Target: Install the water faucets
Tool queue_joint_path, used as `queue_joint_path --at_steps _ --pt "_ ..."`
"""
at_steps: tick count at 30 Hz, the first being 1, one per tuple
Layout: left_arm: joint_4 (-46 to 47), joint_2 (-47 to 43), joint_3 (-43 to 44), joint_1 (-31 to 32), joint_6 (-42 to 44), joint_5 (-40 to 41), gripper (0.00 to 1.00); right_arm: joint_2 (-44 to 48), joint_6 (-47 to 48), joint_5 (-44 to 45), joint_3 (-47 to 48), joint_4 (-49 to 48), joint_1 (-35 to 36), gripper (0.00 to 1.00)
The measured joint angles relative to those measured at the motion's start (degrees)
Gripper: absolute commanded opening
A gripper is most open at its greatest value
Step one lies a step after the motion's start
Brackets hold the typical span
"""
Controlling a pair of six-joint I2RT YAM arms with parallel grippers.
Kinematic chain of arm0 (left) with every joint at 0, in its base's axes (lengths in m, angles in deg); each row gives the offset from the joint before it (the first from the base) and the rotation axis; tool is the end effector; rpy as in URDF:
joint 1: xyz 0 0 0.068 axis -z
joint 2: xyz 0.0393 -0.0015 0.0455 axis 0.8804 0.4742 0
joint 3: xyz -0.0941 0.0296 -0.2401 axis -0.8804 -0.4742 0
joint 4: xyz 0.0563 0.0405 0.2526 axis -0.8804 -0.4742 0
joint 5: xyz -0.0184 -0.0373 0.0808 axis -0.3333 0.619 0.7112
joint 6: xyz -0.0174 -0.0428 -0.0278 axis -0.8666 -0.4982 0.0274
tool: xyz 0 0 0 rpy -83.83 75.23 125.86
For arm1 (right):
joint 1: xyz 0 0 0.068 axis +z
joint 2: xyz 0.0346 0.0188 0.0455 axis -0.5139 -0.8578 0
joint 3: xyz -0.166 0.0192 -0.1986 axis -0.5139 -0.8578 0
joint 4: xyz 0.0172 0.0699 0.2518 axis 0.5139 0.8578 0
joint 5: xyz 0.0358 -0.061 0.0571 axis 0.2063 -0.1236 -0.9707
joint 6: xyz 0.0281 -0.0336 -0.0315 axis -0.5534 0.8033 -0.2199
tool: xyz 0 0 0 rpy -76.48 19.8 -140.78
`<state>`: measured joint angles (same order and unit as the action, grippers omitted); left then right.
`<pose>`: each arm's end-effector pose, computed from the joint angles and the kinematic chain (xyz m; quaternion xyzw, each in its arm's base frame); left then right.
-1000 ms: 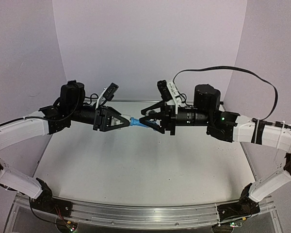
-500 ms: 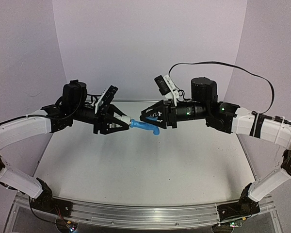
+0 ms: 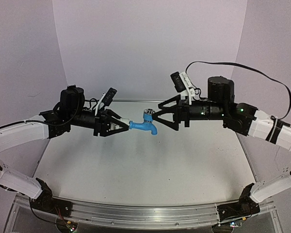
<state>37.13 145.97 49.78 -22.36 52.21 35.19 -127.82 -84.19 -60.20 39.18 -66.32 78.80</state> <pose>0.2055 -0.2050 0.3100 0.4573 0.6053 -0.5383 0.3670 0.1918 0.2435 0.3677 -0.4326 0.6097 0.5023 0.4345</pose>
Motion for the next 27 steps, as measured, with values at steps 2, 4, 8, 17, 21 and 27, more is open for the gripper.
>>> queue_joint_path --at_steps 2,4,8,17,21,27 --pt "0.17 0.42 -1.71 0.00 -4.78 2.76 0.00 2.47 0.14 0.92 -0.66 0.10 -0.02 0.98" --pt "0.80 1.51 -3.06 0.00 -9.57 5.55 0.00 5.18 0.41 2.01 -1.82 -0.06 -0.02 0.98" --pt "2.12 5.87 -4.54 -0.29 -19.21 10.74 0.00 9.03 0.68 4.62 -5.01 -0.21 -0.02 0.98" --pt "11.12 30.49 -1.59 -5.33 -44.47 10.09 0.00 10.72 -0.68 8.28 -9.95 0.65 -0.02 0.98" --pt "18.60 39.15 -0.10 -5.42 -52.29 5.36 0.00 13.58 -1.50 9.21 -11.73 0.74 -0.02 0.98" --pt "25.37 47.41 6.26 -5.09 -56.44 0.52 0.03 17.97 -2.30 10.98 -12.89 0.74 -0.02 0.98"
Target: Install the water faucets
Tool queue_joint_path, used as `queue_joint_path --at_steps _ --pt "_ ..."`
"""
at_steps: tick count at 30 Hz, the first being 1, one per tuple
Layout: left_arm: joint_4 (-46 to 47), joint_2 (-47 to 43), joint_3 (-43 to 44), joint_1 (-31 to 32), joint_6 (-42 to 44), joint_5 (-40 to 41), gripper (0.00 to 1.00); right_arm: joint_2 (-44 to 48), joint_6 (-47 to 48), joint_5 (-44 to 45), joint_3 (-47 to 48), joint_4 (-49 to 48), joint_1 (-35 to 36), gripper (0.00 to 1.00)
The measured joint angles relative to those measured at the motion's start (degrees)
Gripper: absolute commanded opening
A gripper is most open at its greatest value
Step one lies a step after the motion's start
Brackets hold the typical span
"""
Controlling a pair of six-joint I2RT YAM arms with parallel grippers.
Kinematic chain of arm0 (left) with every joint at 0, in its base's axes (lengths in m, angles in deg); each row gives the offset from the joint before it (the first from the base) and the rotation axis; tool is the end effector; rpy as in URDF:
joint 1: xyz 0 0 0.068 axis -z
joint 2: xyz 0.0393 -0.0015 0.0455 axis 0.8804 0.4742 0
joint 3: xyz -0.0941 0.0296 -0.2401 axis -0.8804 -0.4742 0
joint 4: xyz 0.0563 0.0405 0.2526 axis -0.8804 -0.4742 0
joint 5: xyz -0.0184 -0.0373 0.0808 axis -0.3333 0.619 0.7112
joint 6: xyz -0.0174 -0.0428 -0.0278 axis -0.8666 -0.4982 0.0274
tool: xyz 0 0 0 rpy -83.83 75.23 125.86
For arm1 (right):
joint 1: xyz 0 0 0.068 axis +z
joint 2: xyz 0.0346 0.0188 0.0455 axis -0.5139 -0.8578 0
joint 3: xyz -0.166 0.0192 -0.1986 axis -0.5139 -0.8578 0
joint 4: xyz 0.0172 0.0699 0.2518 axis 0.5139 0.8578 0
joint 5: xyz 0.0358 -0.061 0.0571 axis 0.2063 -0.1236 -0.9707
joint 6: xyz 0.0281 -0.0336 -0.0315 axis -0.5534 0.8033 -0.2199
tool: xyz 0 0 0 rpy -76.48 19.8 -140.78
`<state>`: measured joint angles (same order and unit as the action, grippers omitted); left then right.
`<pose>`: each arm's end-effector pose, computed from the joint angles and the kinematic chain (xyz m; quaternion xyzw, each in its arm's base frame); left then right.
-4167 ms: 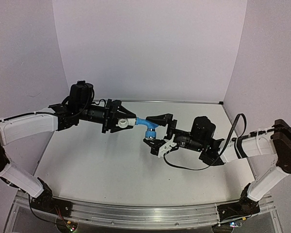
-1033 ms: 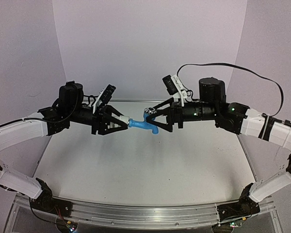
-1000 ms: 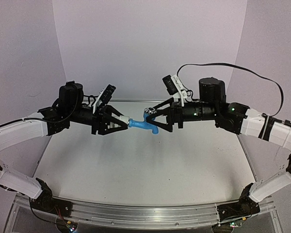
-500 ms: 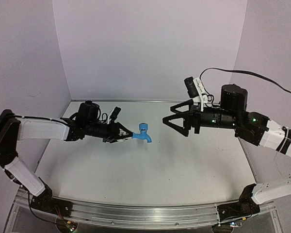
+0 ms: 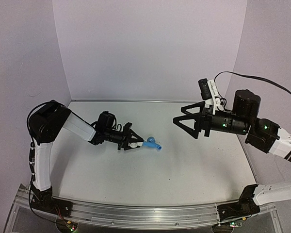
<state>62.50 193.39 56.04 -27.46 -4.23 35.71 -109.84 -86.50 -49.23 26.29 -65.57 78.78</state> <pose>0.3190 -0.2511 0.1028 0.0145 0.8089 -0.5877 0.0079 0.1488 0.1871 0.3659 -0.3671 0.6303 0.4670 0.4999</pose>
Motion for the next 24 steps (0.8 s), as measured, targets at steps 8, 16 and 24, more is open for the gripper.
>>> queue_joint_path --at_steps 8,16,24 --pt "3.99 6.97 3.77 -0.17 -1.80 -2.17 0.30 0.50 -1.04 0.72 -0.26 0.71 0.00 0.98" --pt "6.76 7.22 1.77 -0.27 -2.64 -1.38 0.64 -1.00 -1.24 0.72 -0.26 0.96 0.00 0.98" --pt "6.93 3.72 -2.77 -1.05 -0.65 0.51 0.82 -1.85 -1.25 0.69 -0.26 1.09 0.00 0.98"
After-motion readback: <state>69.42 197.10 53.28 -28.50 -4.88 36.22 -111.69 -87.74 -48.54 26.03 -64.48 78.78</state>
